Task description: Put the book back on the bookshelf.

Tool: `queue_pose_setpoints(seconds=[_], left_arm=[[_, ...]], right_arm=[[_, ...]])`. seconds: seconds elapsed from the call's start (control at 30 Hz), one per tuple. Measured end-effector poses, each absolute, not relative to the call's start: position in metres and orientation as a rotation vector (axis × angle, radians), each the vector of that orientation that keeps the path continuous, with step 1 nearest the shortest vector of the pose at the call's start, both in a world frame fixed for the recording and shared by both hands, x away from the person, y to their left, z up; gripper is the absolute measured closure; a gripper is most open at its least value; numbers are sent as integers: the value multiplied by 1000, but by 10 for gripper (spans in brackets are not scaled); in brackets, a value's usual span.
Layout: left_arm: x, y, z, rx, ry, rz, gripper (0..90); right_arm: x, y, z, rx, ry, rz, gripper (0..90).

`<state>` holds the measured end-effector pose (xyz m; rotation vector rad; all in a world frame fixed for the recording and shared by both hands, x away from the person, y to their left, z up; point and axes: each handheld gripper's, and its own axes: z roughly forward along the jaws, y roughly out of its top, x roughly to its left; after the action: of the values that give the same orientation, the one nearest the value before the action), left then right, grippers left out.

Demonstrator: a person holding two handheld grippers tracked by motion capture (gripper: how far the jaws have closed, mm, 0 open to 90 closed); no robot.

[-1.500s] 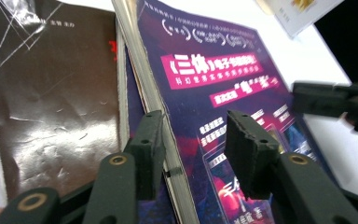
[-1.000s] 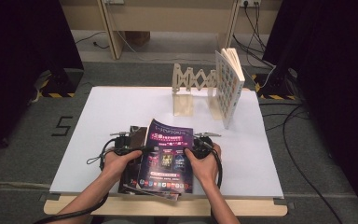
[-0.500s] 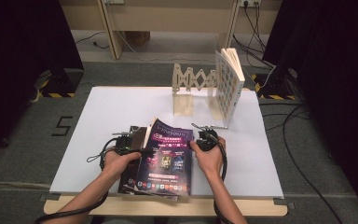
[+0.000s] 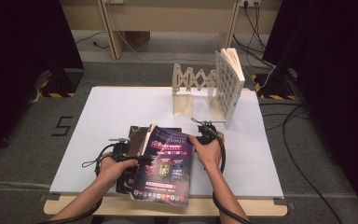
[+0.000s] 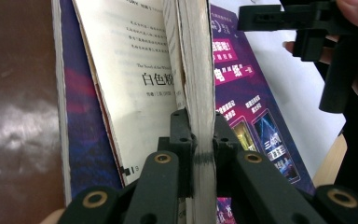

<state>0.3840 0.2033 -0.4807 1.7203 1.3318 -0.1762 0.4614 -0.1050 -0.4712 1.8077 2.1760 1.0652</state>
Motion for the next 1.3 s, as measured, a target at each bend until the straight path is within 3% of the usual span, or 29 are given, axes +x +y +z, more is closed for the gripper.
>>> queue_pose_setpoints(seconds=[0.37,0.57,0.67,1.3], left_arm=[[386,205,-483,1733,1338,-204,809],[390,204,-482,1779,1319,-209,812],[392,205,-483,1779,1321,-228,815],[394,211,-488,1730,1333,-286,813]], right_arm=[[468,-107,-478,1889,2220,1143,497],[469,-110,-477,1939,2201,1148,559],[467,-114,-471,1975,2162,1191,634],[467,-119,-477,2051,2245,1371,666]])
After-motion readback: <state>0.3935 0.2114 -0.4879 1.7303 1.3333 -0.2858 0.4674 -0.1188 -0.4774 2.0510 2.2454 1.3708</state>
